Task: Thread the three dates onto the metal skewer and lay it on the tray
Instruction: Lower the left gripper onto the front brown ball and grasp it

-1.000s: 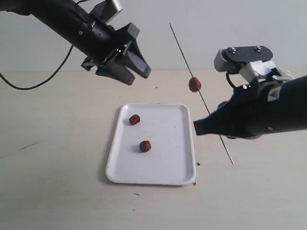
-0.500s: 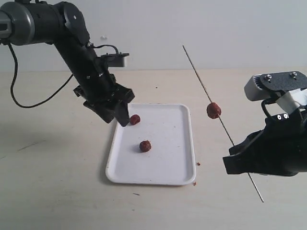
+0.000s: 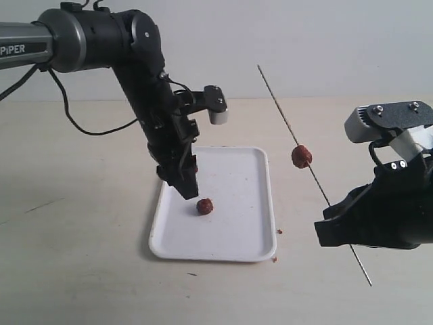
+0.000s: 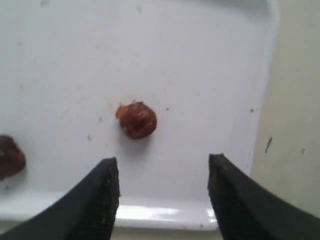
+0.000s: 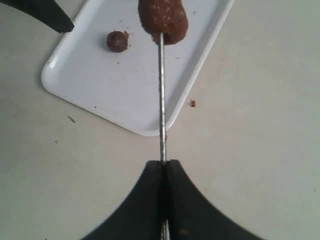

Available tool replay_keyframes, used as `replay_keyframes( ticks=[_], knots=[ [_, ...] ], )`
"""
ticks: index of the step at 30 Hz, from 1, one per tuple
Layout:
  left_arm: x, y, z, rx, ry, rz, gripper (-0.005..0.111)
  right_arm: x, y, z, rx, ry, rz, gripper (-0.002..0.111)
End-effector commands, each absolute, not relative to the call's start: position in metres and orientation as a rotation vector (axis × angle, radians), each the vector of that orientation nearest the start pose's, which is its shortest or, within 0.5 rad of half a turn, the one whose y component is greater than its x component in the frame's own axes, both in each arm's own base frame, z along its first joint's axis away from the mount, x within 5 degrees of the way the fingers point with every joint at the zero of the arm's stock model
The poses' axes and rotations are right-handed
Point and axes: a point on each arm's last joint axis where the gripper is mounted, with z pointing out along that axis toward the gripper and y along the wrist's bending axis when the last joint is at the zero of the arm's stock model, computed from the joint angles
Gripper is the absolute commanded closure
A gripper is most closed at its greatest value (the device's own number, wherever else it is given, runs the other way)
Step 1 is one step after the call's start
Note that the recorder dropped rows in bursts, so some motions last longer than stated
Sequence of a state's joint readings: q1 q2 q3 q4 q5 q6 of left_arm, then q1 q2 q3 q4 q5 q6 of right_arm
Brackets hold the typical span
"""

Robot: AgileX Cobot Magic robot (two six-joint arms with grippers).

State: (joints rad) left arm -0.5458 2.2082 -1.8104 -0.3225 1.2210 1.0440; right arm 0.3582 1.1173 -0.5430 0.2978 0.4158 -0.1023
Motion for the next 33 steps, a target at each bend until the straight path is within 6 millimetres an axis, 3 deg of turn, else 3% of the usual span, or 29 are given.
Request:
replay_keyframes(
  ticks=[1,5,15,33],
  knots=[
    [0.367,-0.27,0.185,2.133,2.025,-0.381,0.053,0.184,0.078,0.227,-0.296,2.457,0.356,0.108],
    [0.371,-0.273,0.178,2.183,1.934,-0.338,0.053,0.184,0.078,0.227,-0.304,2.456,0.349,0.108],
    [0.38,-0.278,0.137,2.18,1.958,-0.312,0.053,0.184,0.078,0.227,-0.313,2.456,0.341,0.108],
    [0.38,-0.277,0.124,2.208,1.973,-0.32,0.053,0.184,0.077,0.227,-0.322,2.454,0.332,0.108]
  ],
)
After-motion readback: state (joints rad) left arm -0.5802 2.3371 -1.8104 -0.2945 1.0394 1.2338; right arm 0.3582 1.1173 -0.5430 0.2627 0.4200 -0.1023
